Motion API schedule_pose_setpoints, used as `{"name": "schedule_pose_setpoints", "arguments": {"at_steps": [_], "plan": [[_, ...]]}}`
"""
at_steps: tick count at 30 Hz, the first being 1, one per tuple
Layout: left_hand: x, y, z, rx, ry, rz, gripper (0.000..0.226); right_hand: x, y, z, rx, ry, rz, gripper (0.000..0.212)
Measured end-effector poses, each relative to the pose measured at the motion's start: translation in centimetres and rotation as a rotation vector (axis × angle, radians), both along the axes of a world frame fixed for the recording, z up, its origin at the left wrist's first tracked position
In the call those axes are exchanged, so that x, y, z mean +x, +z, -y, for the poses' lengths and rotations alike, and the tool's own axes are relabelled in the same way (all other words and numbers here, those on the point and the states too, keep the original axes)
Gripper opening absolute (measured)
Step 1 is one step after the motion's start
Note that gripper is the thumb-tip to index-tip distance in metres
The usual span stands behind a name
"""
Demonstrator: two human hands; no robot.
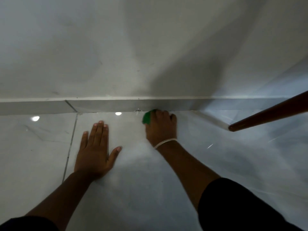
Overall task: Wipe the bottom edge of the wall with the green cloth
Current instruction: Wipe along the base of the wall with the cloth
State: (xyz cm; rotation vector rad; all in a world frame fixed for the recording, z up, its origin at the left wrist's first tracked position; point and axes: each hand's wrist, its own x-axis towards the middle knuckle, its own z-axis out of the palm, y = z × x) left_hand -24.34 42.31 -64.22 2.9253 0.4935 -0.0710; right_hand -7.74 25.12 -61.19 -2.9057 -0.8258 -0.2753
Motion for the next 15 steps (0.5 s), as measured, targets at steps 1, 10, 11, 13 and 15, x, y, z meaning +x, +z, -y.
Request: {"name": "schedule_pose_setpoints", "arguments": {"at_steps": [1,10,11,13,15], "plan": [[-0.5,0.1,-0.2,-0.003,0.013,0.007,0.093,1.0,-0.2,1.9,-0.021,-0.044,0.013,0.037],[-1.5,0.3,-0.4,0.021,0.046,-0.001,0.093,1.1,1.1,1.1,0.061,-0.412,-0.174,0.041],[-1.4,0.2,-0.4,0.025,0.045,-0.002,0.093,-0.1,1.0,-0.8,0.064,-0.328,-0.145,0.039],[-1.4,0.0,-0.5,0.025,0.045,-0.004,0.095,-2.6,0.4,-4.6,0.065,-0.146,-0.135,0.041],[-1.3,-0.3,-0.5,0.024,0.045,-0.005,0.096,-4.0,0.4,-7.0,0.086,-0.049,-0.169,0.046]]}}
